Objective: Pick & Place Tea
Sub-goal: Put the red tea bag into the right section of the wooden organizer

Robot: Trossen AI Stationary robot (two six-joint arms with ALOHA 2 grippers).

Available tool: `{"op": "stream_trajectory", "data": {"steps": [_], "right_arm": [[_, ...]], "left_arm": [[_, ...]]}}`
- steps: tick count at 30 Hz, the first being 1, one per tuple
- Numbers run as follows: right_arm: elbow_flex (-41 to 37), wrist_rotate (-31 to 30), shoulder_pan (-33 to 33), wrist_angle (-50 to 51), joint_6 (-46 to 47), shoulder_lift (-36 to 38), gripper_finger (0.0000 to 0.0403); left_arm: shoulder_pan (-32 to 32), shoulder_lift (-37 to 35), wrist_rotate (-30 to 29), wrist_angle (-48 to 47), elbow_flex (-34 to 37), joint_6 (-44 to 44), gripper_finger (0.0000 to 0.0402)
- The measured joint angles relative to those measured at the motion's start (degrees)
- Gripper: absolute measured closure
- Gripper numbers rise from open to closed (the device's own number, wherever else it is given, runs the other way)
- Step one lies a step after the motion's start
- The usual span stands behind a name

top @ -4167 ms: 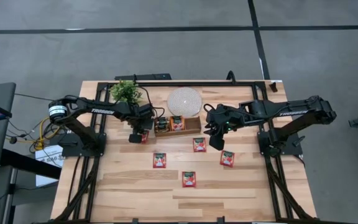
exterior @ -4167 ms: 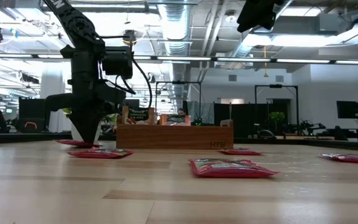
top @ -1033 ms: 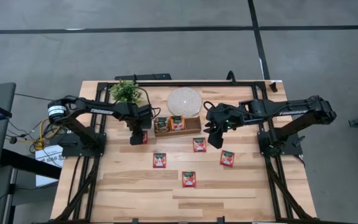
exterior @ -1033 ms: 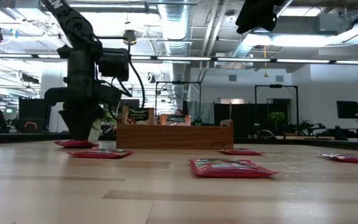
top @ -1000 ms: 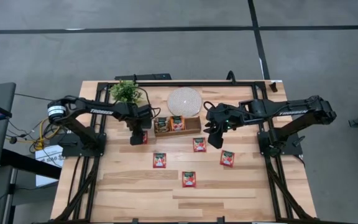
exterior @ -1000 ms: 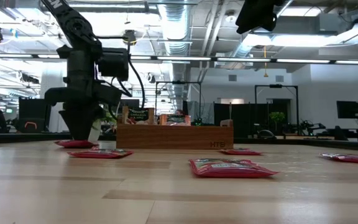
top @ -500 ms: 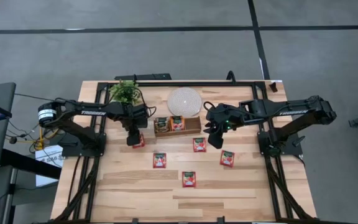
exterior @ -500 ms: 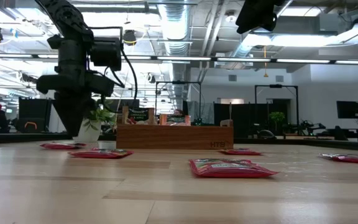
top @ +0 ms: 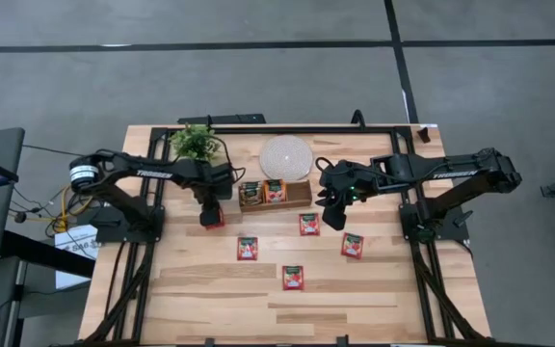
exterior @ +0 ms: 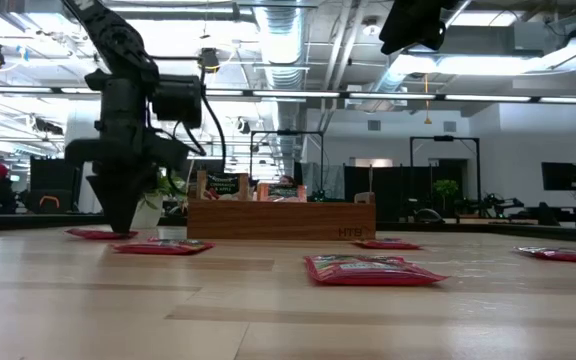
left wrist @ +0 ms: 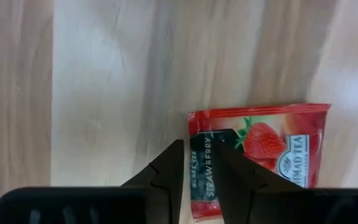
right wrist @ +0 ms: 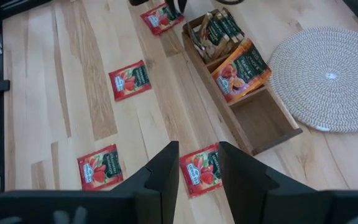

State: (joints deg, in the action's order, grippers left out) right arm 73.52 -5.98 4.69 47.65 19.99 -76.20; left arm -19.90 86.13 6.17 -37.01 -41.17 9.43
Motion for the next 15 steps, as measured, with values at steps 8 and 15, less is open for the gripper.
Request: {"op": "stream_trajectory", "data": {"steps": [8, 15], "right_arm": [[0.0, 0.07, 0.04, 0.1, 0.01, 0.0, 0.0296], [0.0, 0.09, 0.04, 0.27, 0.0, 0.0, 0.0296]], "left_arm": [[-0.02, 3.34, -0.28, 0.76, -0.39, -0.02, 0.033], [-0.07, 3.46, 0.25, 0.38, -0.35, -1.75, 0.0366]]}}
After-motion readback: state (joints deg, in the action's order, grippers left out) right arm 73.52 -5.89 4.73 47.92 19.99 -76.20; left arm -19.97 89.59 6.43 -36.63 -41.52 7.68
